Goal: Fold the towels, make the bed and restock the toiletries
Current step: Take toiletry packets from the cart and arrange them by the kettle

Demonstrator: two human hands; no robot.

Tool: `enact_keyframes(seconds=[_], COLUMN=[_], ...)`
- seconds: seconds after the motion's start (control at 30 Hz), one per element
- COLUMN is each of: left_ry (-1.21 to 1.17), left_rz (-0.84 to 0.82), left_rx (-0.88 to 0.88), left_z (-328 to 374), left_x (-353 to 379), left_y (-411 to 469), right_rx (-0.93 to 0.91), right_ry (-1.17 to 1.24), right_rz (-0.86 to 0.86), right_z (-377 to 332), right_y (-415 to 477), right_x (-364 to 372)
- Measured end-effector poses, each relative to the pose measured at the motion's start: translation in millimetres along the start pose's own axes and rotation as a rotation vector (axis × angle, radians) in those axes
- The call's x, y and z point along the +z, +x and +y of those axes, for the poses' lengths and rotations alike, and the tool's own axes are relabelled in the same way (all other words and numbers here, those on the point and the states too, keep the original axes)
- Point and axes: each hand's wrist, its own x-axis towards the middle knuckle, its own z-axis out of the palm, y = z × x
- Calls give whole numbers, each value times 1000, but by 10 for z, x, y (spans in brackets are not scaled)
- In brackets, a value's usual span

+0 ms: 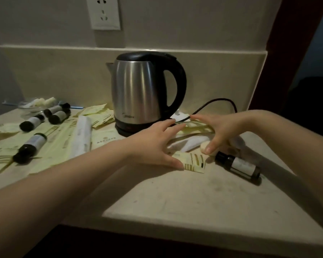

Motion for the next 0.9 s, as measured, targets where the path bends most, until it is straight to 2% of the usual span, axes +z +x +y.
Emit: enact_keyframes(seconds=[0.23, 0.43, 0.63, 0.73, 0.9], left_ry=[55, 130, 95, 85, 204], left_rz=[-88, 8, 59, 74, 115], left_rx=[23, 45, 16, -8, -25], left_z=[-71, 28, 113, 139, 197], left_x=[51, 67, 71, 47, 20], left_y=[528, 601, 579, 618, 655], right_rx=[-58, -86, -64, -45, -81], right_ry=[28, 4, -35, -43, -92], right_rz=[-74, 59, -15, 48, 219], right_z=[402, 453, 398, 323, 274], right_y=[182, 261, 346, 404, 417], right_x=[-153, -119, -142, -78, -25])
